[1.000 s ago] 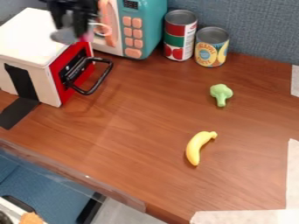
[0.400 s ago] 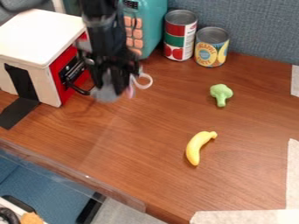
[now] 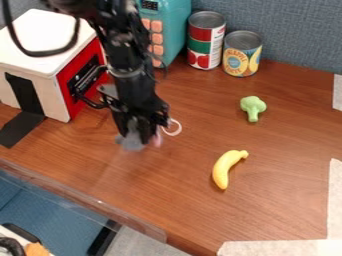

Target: Take the gray object and put it on the lower center of the table.

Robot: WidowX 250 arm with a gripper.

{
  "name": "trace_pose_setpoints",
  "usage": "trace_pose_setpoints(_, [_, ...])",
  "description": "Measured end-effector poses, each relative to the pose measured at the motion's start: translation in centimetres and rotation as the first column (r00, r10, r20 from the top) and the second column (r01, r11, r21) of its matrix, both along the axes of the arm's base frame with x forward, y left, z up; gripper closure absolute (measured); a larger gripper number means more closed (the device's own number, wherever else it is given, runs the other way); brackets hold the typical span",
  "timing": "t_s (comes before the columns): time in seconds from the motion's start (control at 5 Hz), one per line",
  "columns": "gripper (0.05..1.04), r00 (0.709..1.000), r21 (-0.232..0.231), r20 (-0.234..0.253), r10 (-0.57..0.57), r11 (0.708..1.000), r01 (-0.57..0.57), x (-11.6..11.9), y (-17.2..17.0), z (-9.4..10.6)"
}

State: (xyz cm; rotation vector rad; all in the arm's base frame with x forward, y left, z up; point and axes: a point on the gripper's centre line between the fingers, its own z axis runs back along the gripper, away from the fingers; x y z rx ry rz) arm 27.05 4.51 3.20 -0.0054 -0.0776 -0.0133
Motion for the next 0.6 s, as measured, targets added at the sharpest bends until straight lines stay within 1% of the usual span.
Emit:
trace_pose_setpoints(0.2, [0.231,1.0,-0.004,-0.008,0.012,1.0,-0.012,-0.4,-0.4,-0.4])
trace_pose_setpoints(0.4, [0.069,0.998,0.02,-0.06,0.018,1.0,-0.017,-1.0,-1.5,-0.3])
trace_pose_setpoints(0.6, [0.073,0.992,0.068,-0.087,0.087,0.994,-0.081,-1.6,-1.7,0.3])
